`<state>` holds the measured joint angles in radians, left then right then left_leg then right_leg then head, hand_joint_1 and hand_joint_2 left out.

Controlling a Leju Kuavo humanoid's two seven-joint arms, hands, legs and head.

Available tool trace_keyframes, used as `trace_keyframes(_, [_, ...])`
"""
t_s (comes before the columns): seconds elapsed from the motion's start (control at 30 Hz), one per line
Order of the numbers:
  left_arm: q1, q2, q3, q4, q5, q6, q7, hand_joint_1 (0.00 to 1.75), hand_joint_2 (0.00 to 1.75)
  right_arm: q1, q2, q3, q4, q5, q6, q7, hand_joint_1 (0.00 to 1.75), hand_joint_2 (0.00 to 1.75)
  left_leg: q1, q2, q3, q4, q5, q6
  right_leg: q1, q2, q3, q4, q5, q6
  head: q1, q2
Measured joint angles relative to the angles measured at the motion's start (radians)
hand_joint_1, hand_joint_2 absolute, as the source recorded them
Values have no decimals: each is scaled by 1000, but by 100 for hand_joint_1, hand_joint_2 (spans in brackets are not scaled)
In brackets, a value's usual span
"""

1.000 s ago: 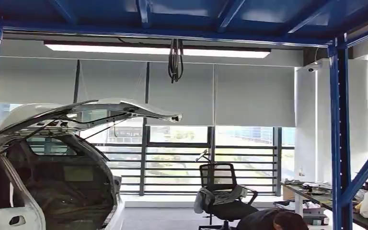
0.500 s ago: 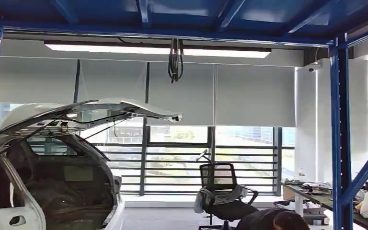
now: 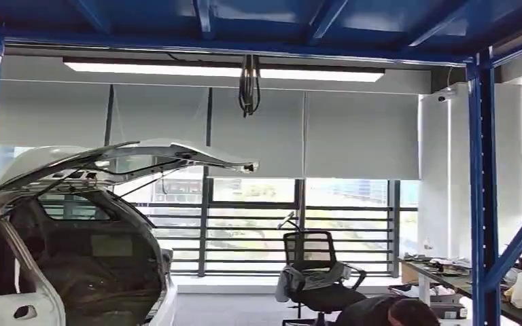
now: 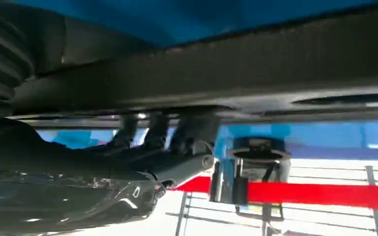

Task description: Take the parts from the cabinet and place them on the table.

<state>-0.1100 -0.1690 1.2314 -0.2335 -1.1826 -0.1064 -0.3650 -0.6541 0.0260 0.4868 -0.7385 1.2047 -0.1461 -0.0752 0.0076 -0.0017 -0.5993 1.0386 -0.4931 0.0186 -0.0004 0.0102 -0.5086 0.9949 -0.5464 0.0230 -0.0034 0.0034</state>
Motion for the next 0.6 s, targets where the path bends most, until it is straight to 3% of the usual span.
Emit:
trace_keyframes(0.03, [0,0,-1,0,-2,2,-7,0,0,2,-2,-1,-1,0,-1,2,175,175,0,0,0,0,0,0,0,0,0,0,0,0,0,0])
trace_keyframes(0.07, [-1,0,-2,0,-3,4,-13,0,175,4,-4,-4,-3,-1,-2,3,175,175,0,0,0,0,0,0,0,0,0,0,0,0,0,0])
trace_keyframes(0.3, [-2,0,-16,0,-6,23,-37,0,175,47,-26,-29,-54,7,-10,19,175,175,0,0,0,0,0,0,0,0,0,0,0,0,0,0])
trace_keyframes(0.6, [-1,0,-15,0,19,39,-28,0,175,150,-71,-98,-285,-27,2,7,175,175,0,0,0,0,0,0,0,0,0,0,0,0,0,0])
